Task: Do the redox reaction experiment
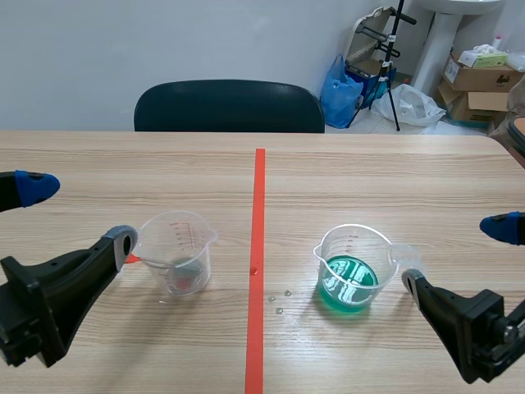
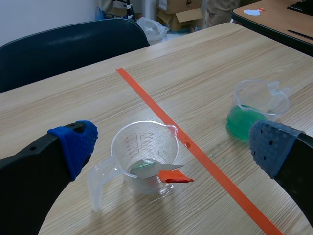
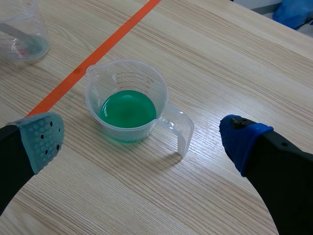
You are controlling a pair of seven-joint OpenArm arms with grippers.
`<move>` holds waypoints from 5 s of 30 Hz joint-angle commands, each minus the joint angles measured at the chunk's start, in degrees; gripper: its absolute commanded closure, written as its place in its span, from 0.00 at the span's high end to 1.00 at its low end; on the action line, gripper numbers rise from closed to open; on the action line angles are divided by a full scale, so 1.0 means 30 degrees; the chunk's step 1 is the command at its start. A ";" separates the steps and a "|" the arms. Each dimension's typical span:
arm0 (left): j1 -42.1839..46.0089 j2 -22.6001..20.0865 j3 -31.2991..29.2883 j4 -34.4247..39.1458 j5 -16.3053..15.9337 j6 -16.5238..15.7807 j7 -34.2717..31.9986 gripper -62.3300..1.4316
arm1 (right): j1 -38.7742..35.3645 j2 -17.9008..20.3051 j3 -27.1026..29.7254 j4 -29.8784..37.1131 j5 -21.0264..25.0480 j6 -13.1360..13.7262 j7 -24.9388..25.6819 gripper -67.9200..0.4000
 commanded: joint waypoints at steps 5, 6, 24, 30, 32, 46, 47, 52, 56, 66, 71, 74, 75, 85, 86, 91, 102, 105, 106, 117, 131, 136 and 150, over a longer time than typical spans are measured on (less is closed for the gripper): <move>-0.0007 -0.0007 -0.0051 0.0379 -0.0058 -0.0036 -0.0270 1.00 | 0.0124 0.0204 0.0022 0.0299 0.0138 -0.0066 -0.0197 1.00; -0.0007 -0.0007 -0.0051 0.0379 -0.0058 -0.0036 -0.0270 1.00 | 0.0124 0.0204 0.0022 0.0299 0.0138 -0.0066 -0.0197 1.00; -0.0007 -0.0007 -0.0051 0.0379 -0.0058 -0.0036 -0.0262 1.00 | 0.0124 0.0204 0.0022 0.0299 0.0138 -0.0066 -0.0204 1.00; 0.0051 -0.0007 -0.0051 0.0379 -0.0058 -0.0029 -0.0262 1.00 | 0.0117 0.0204 0.0022 0.0299 0.0138 -0.0058 -0.0219 1.00; 0.0146 -0.0007 -0.0051 0.0379 -0.0051 0.0007 -0.0262 1.00 | 0.0117 0.0204 0.0022 0.0299 0.0138 -0.0058 -0.0219 1.00; 0.3446 -0.0007 -0.0976 0.0379 0.0102 0.2157 -0.2149 1.00 | 0.0124 0.0204 0.0022 0.0299 0.0138 -0.0204 -0.1158 1.00; 0.3898 -0.0007 -0.1195 0.0372 0.0109 0.2317 -0.2317 1.00 | 0.0124 0.0211 0.0022 0.0299 0.0138 -0.0204 -0.1209 1.00; 0.6302 0.0051 -0.2178 0.0364 0.1333 0.3417 -0.3264 1.00 | 0.0160 0.0313 0.0022 0.0299 0.0131 -0.0204 -0.1195 1.00; 0.8094 0.0160 -0.2900 0.0321 0.2040 0.4226 -0.3293 1.00 | 0.0707 0.0306 0.0022 0.0299 0.0138 -0.0189 -0.1195 1.00; 1.0703 0.1654 -0.4466 -0.0619 0.2900 0.4408 -0.5085 1.00 | 0.4692 0.0313 0.0022 0.0299 0.0131 -0.0029 -0.1188 1.00; 1.1235 0.2863 -0.4852 -0.0634 0.4539 0.4408 -0.6309 1.00 | 0.6200 0.0313 -0.0153 0.0299 0.0138 0.2062 -0.1122 1.00; 1.1235 0.3468 -0.5078 -0.0634 0.5297 0.4371 -0.6943 1.00 | 0.6878 0.0306 -0.0809 0.0299 0.0138 0.3432 -0.1122 1.00; 1.1235 0.3672 -0.5136 -0.0678 0.5493 0.4422 -0.6652 1.00 | 0.7104 0.0313 -0.1115 0.0299 0.0131 0.3694 -0.1122 1.00; 1.1235 0.4233 -0.5209 -0.0889 0.6207 0.4393 -0.6135 1.00 | 0.9078 0.0306 -0.5727 0.0262 -0.2346 0.3789 -0.1115 1.00; 1.1235 0.4262 -0.5209 -0.0889 0.6317 0.4393 -0.6127 1.00 | 0.9275 0.0306 -0.6288 0.0219 -0.2492 0.3789 -0.1064 1.00; 1.1235 0.4597 -0.5195 -0.0889 0.6965 0.4036 -0.5989 1.00 | 1.0069 0.0299 -0.8998 -0.0561 -0.2761 0.3585 0.0342 1.00; 1.1235 0.4911 -0.5195 -0.0889 0.6972 0.2696 -0.5996 1.00 | 1.2590 -0.0452 -1.4112 -0.4233 -0.5195 0.0546 0.5938 1.00; 1.1235 0.4903 -0.5195 -0.0889 0.6965 0.2674 -0.6127 1.00 | 1.3158 -0.1064 -1.5038 -0.5610 -0.5799 0.0182 0.7271 1.00; 1.1235 0.4903 -0.5195 -0.0889 0.6958 0.2674 -0.6207 1.00 | 1.3355 -0.1253 -1.5300 -0.6062 -0.6047 0.0197 0.7621 1.00; 1.1235 0.4845 -0.5195 -0.0889 0.6958 0.2674 -0.6237 1.00 | 1.5351 -0.3898 -1.7478 -1.1213 -0.7956 -0.0780 1.1074 1.00; 1.1235 0.4750 -0.5195 -0.0889 0.6929 0.2674 -0.6280 1.00 | 1.7405 -0.6127 -1.9824 -1.5001 -0.8473 -0.2812 1.2750 1.00; 1.1235 0.4758 -0.5195 -0.0889 0.6892 0.2674 -0.6288 1.00 | 1.7901 -0.6579 -2.0014 -1.5715 -0.8473 -0.2820 1.2743 1.00; 1.1235 0.4758 -0.5195 -0.0882 0.6885 0.2674 -0.6943 1.00 | 1.7952 -0.6725 -2.0167 -1.5970 -0.8451 -0.3446 1.3617 0.98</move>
